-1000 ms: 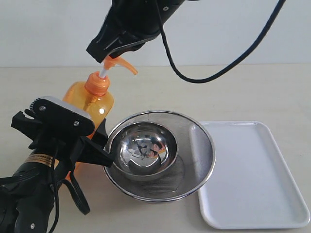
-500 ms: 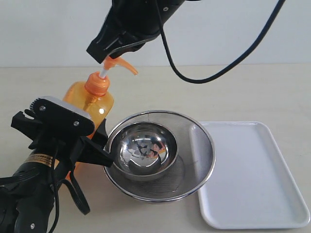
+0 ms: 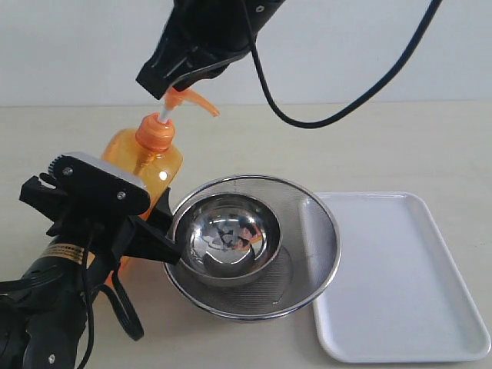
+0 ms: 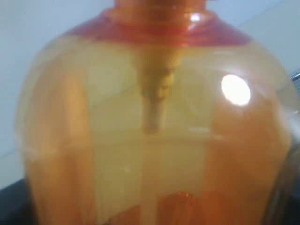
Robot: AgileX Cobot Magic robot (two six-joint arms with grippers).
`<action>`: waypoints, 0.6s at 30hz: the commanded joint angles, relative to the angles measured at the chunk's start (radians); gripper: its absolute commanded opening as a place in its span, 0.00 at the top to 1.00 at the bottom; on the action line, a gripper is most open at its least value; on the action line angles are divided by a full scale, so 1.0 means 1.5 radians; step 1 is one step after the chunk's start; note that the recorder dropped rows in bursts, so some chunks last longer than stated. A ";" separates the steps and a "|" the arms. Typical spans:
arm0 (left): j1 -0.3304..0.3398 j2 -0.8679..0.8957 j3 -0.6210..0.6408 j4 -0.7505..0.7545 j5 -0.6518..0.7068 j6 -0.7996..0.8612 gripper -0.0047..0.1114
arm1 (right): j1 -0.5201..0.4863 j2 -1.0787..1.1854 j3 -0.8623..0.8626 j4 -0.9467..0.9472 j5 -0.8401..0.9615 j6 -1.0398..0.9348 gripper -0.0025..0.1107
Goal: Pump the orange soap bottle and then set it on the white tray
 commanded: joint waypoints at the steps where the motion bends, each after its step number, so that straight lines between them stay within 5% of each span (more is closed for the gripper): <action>1: -0.003 -0.003 -0.007 0.026 -0.028 -0.013 0.92 | 0.001 -0.020 -0.040 -0.048 0.019 0.011 0.98; 18: -0.003 -0.003 -0.007 0.025 -0.028 -0.013 0.92 | -0.001 -0.014 -0.073 -0.088 0.065 0.046 0.98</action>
